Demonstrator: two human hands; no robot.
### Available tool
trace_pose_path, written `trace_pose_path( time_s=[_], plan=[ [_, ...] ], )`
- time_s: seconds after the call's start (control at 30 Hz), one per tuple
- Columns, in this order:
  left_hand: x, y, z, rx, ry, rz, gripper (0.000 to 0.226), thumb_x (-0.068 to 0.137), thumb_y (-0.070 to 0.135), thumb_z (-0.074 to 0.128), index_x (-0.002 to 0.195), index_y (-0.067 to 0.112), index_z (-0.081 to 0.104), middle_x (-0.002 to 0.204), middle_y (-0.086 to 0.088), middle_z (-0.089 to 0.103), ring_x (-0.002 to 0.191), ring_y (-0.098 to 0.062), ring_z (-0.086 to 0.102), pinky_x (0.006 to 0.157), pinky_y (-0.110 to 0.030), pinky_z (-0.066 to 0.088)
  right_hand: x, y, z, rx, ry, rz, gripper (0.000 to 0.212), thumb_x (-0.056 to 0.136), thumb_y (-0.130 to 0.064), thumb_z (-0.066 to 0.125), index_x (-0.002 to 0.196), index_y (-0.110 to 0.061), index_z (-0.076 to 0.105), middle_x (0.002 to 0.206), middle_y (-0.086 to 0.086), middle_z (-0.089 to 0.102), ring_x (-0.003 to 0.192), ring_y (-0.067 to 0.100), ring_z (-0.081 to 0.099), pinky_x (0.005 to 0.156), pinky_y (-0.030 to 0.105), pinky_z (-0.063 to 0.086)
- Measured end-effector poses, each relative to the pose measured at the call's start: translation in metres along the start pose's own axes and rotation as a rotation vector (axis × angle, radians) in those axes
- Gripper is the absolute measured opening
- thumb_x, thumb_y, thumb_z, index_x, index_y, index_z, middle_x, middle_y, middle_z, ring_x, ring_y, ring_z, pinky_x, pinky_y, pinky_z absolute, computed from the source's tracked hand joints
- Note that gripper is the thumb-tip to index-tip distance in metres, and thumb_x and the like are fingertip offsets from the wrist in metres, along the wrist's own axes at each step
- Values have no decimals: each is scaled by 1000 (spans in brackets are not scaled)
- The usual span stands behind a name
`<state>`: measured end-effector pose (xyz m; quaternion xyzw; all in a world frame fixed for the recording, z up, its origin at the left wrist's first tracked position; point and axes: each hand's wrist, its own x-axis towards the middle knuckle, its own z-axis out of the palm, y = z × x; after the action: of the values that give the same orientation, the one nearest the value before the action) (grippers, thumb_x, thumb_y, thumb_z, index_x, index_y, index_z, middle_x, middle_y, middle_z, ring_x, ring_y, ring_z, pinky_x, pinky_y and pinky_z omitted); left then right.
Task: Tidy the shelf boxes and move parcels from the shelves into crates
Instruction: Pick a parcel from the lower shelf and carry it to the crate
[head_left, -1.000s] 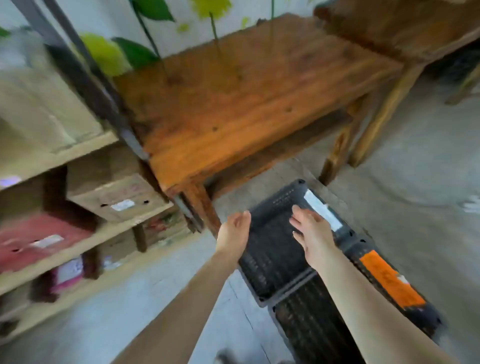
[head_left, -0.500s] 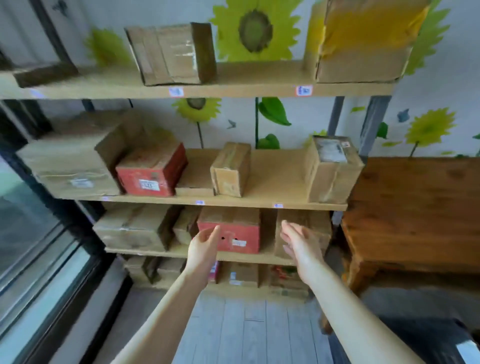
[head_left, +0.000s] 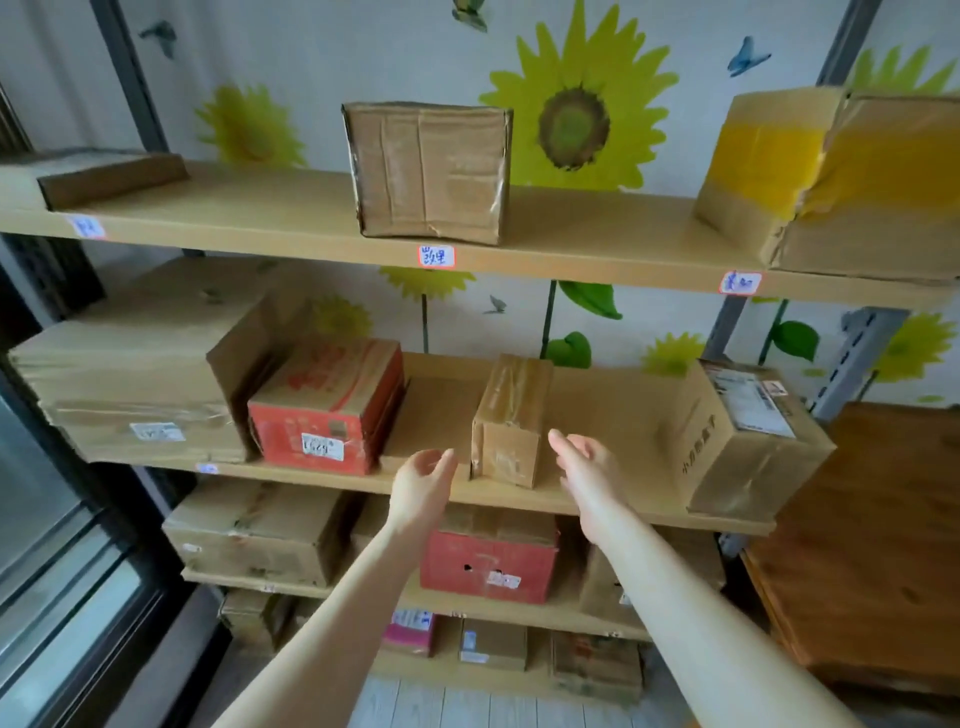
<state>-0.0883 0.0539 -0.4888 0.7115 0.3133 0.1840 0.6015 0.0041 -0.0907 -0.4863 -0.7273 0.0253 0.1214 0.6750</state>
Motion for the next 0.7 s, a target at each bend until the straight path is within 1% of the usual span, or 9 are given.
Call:
trace_pose_path(
  time_s=[0.1, 0.2, 0.3, 0.37, 0.47, 0.5, 0.53, 0.6, 0.7],
  plan=[
    [36, 10, 17, 23, -45, -19, 41, 94, 30, 47, 126, 5, 51, 125, -8, 57, 108, -17, 51, 90, -25, 37, 41, -8, 12, -34, 0, -8, 45, 87, -35, 60, 126, -13, 51, 128, 6, 52, 114, 22, 51, 99, 35, 42],
    [65, 14, 33, 93, -88, -35, 43, 95, 33, 42, 129, 6, 50, 124, -6, 57, 108, -16, 51, 89, -24, 38, 72, -10, 25, -94, -20, -2, 52, 88, -38, 57, 134, -19, 45, 143, 3, 41, 126, 24, 44, 102, 36, 38],
    [81, 16, 44, 105, -180, -54, 34, 96, 33, 39, 116, 14, 58, 95, 5, 59, 84, -6, 54, 65, -16, 43, 92, -4, 36, -149, -35, 65, 65, 86, -47, 56, 141, -22, 34, 150, 2, 32, 133, 25, 37, 103, 37, 34],
    [84, 14, 48, 38, -241, -25, 25, 96, 28, 41, 102, 16, 62, 86, 6, 60, 74, 0, 53, 55, -5, 42, 98, 1, 36, -98, -6, 131, 79, 79, -55, 60, 144, -21, 28, 150, 2, 32, 133, 25, 36, 104, 39, 33],
    [83, 14, 55, 21, -225, 116, 7, 90, 18, 57, 95, 18, 61, 91, 6, 64, 84, -9, 61, 67, -5, 46, 101, 7, 27, -46, 42, 147, 83, 69, -63, 65, 137, -23, 40, 138, 1, 47, 122, 25, 47, 101, 38, 41],
    [82, 16, 56, 35, -206, 164, 20, 84, 21, 65, 103, 18, 59, 97, 6, 64, 93, -13, 62, 75, -12, 50, 99, 9, 22, -38, 46, 128, 79, 68, -63, 65, 135, -25, 44, 132, 0, 52, 115, 22, 53, 96, 35, 46],
    [81, 19, 56, 50, -191, 197, 41, 76, 28, 73, 112, 16, 55, 104, 3, 62, 100, -16, 61, 82, -22, 52, 96, 10, 16, 3, 48, 104, 74, 69, -60, 65, 133, -28, 46, 123, -2, 57, 103, 17, 59, 84, 26, 53],
    [80, 22, 53, 51, -202, 146, 71, 58, 42, 82, 116, 15, 50, 115, -2, 59, 104, -18, 59, 87, -37, 53, 88, 14, 6, 180, 0, 86, 66, 68, -53, 68, 129, -33, 50, 108, -6, 63, 86, 8, 64, 57, 15, 53],
    [76, 23, 44, -206, -387, -136, 69, 54, 46, 83, 108, 13, 56, 106, -4, 69, 95, -19, 67, 89, -39, 53, 77, 18, -3, 310, -103, 76, 46, 76, -43, 63, 121, -34, 58, 111, -1, 69, 93, 13, 69, 69, 26, 55]
  ],
)
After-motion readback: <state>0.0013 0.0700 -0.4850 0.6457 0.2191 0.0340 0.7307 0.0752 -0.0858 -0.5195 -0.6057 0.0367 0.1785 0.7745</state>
